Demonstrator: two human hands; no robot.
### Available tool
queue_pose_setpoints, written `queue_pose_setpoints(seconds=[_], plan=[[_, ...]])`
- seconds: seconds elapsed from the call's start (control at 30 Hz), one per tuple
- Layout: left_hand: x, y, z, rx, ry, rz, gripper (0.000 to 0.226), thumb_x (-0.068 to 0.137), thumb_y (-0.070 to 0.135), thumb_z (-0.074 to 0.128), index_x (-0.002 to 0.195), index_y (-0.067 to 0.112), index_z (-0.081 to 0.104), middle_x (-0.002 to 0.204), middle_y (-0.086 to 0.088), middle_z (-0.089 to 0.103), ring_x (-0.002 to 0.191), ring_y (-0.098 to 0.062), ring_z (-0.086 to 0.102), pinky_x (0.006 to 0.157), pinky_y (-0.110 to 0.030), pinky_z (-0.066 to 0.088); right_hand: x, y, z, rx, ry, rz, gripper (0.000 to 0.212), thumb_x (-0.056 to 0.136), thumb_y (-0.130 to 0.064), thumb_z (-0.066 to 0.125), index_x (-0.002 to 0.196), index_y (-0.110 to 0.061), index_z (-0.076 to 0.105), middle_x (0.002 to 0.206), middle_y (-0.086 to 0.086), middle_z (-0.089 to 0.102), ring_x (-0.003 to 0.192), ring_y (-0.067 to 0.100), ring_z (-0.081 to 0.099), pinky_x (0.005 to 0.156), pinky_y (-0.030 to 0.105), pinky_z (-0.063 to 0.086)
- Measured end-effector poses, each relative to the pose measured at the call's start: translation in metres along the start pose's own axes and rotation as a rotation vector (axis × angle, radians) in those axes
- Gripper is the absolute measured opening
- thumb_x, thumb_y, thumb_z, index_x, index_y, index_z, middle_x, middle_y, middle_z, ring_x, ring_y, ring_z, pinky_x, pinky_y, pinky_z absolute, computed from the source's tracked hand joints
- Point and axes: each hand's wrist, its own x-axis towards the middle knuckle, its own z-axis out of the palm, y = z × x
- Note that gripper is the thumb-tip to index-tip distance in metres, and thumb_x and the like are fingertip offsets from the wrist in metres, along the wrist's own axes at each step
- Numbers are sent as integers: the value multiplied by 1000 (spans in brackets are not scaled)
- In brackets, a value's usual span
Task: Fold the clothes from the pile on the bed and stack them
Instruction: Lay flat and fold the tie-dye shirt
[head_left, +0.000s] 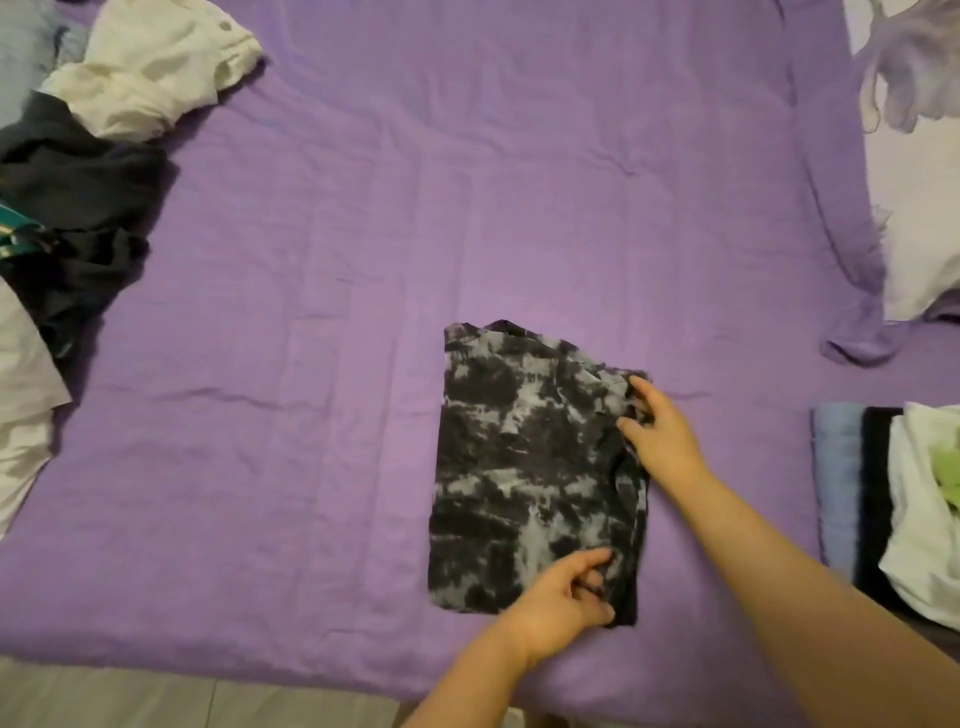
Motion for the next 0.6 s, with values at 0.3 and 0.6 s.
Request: queue_pose_setpoints(seconds=[0.3,0.6], plan=[[-20,-16,-70,600,822,32,50,87,20,67,134,16,50,125,-8,49,118,-27,46,102,-34,37,-85,37,37,-297,195,80,95,82,-31,74,152,-9,14,158,12,16,145,27,15,117,39,15],[-39,-23,-75,-142,676,-124,27,88,14,68,110,1,62,88,-4,69,74,-14,64,55,-19,51,-139,53,56,70,188,343,42,88,-22,67,125,-5,58,119,13,65,108,31,59,84,31,44]])
